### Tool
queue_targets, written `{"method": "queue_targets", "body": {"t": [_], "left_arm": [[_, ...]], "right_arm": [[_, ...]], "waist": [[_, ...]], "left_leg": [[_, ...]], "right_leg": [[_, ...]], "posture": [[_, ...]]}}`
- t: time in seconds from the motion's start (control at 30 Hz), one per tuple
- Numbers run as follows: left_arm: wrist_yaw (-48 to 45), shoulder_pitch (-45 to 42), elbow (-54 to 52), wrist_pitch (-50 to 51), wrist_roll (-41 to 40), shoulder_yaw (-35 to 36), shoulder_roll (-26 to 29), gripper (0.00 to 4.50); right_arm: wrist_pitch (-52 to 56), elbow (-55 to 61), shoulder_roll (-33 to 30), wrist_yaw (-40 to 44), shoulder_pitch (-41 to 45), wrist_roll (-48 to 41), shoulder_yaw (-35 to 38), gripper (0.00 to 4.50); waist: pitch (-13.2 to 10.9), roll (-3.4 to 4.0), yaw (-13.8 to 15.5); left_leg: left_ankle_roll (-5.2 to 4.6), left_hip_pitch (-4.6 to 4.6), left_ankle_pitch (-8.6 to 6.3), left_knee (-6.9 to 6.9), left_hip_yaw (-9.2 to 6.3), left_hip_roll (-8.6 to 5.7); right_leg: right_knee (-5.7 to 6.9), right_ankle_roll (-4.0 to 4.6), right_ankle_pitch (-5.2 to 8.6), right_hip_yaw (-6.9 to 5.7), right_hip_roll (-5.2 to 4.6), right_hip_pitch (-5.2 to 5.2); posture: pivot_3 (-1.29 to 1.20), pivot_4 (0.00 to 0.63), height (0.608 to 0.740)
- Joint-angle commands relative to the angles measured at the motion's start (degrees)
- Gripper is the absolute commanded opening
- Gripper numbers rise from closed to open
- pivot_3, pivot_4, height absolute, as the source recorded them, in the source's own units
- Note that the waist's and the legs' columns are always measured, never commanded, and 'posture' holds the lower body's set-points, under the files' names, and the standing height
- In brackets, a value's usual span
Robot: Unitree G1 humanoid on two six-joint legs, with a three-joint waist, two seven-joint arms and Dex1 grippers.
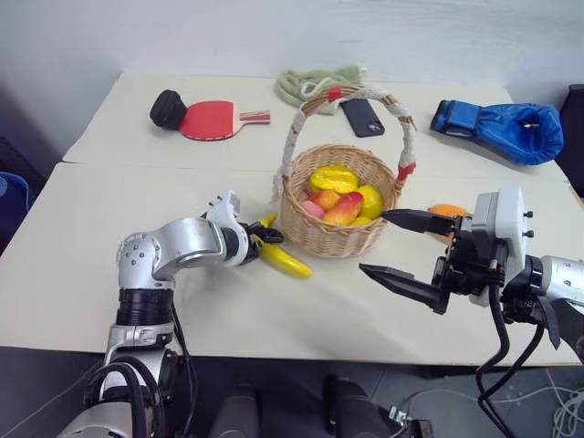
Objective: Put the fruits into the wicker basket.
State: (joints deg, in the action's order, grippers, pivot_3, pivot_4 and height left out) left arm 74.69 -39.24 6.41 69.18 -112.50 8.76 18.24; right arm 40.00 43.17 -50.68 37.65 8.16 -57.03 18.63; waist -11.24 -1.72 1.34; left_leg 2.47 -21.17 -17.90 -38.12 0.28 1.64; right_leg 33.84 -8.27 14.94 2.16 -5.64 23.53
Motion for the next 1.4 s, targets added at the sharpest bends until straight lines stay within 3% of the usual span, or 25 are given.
{"method": "queue_targets", "body": {"t": [0.03,0.2,0.3,0.37,0.47,0.6,0.7,0.77,0.87,1.1,1.27,1.4], "left_arm": [[3.78,-0.61,2.22,0.8,-0.5,1.64,-1.35,2.64],[6.51,-1.15,3.23,1.15,-0.5,3.7,-2.04,1.14],[6.74,-0.68,3.55,1.88,-0.5,4.62,0.23,0.79],[2.55,-0.62,4.2,4.81,-0.5,4.59,5.17,0.74],[-14.89,-3.69,5.64,15.1,-0.5,0.53,18.39,0.74],[-36.94,-9.62,7.84,22.45,1.32,-2.21,31.1,0.74],[-53.56,-13.57,5.52,23.32,6.56,-5.2,37.67,0.74],[-64.03,-16.36,3.51,23.32,9.59,-7.41,39.45,0.74],[-76.12,-21.38,0.26,23.32,16.65,-10.99,37.68,0.74],[-86.54,-32.37,5.48,19.44,35.37,-16.94,22.83,0.74],[-81.55,-38.01,18.45,13.58,48.03,-13.73,11.04,0.74],[-73.64,-40.01,25.6,11.34,52.83,-5.89,3.28,0.74]], "right_arm": [[-1.07,2.42,0.05,-1.02,-0.91,-1.54,3.14,4.5],[-1.01,2.7,-0.57,-1.08,-1.21,-2.49,3.97,4.5],[-0.92,2.27,-1.01,-0.63,-0.58,-2.85,3.98,4.5],[-0.84,1.79,-1.35,-0.05,-0.09,-3.09,3.8,4.5],[-0.79,0.68,-1.92,1.35,0.7,-3.03,3.28,4.5],[-0.7,-1.01,-2.45,2.43,2.31,-2.61,2.36,4.5],[-0.22,-2.12,-2.7,3.11,3.8,-2.87,1.88,4.5],[0.0,-2.6,-2.89,3.59,4.53,-2.73,1.34,4.5],[-0.05,-3.36,-3.1,4.62,4.98,-2.32,1.06,4.5],[0.1,-3.01,-3.54,4.55,4.75,-2.76,1.94,4.5],[0.19,-1.22,-3.52,3.48,2.16,-3.16,4.05,4.5],[0.09,0.12,-3.18,2.07,0.41,-3.62,5.52,4.5]], "waist": [[0.0,0.0,0.1],[0.02,-0.02,0.14],[0.02,-0.01,-0.04],[0.03,0.0,-0.41],[0.02,-0.01,-1.65],[0.02,-0.01,-1.45],[0.02,-0.01,-1.16],[0.02,-0.01,-1.18],[0.01,-0.02,-1.0],[0.0,-0.05,-0.68],[-0.01,-0.06,-0.91],[-0.02,-0.08,-1.32]], "left_leg": [[0.0,0.0,0.0,0.0,-0.01,0.0],[0.0,-0.01,0.0,0.0,-0.02,-0.01],[0.0,0.01,0.0,0.0,-0.02,-0.01],[0.02,0.04,0.02,0.01,-0.02,0.0],[0.12,0.1,0.07,0.1,-0.09,0.03],[0.15,0.02,0.09,0.14,-0.18,0.01],[0.05,-0.08,0.03,0.15,-0.24,-0.03],[-0.01,-0.1,-0.04,0.16,-0.24,-0.04],[-0.07,-0.15,-0.1,0.17,-0.28,-0.06],[-0.21,-0.2,-0.19,0.17,-0.28,-0.07],[-0.27,-0.23,-0.22,0.17,-0.28,-0.07],[-0.3,-0.24,-0.23,0.16,-0.27,-0.06]], "right_leg": [[0.0,0.0,0.0,0.0,0.0,0.0],[-0.04,0.0,0.0,0.0,0.01,-0.03],[-0.04,0.01,0.0,0.0,0.01,-0.03],[-0.03,0.01,0.01,0.0,0.03,-0.03],[0.07,0.07,0.04,0.01,0.16,0.05],[0.1,0.19,0.09,-0.01,0.2,0.16],[-0.04,0.3,0.14,-0.02,0.18,0.14],[-0.06,0.91,0.47,-0.03,0.18,0.14],[-0.01,0.89,0.46,-0.06,0.16,0.15],[-0.06,0.77,0.42,-0.07,0.17,0.16],[-0.07,0.57,0.34,-0.07,0.17,0.19],[-0.11,0.35,0.24,-0.07,0.16,0.2]], "posture": [[0.0,0.15,0.74],[0.0,0.15,0.74],[0.0,0.15,0.74],[0.0,0.15,0.74],[0.0,0.15,0.74],[0.0,0.15,0.74],[0.0,0.15,0.74],[0.0,0.15,0.74],[0.0,0.15,0.74],[0.0,0.15,0.74],[0.0,0.15,0.74],[0.0,0.15,0.74]]}}
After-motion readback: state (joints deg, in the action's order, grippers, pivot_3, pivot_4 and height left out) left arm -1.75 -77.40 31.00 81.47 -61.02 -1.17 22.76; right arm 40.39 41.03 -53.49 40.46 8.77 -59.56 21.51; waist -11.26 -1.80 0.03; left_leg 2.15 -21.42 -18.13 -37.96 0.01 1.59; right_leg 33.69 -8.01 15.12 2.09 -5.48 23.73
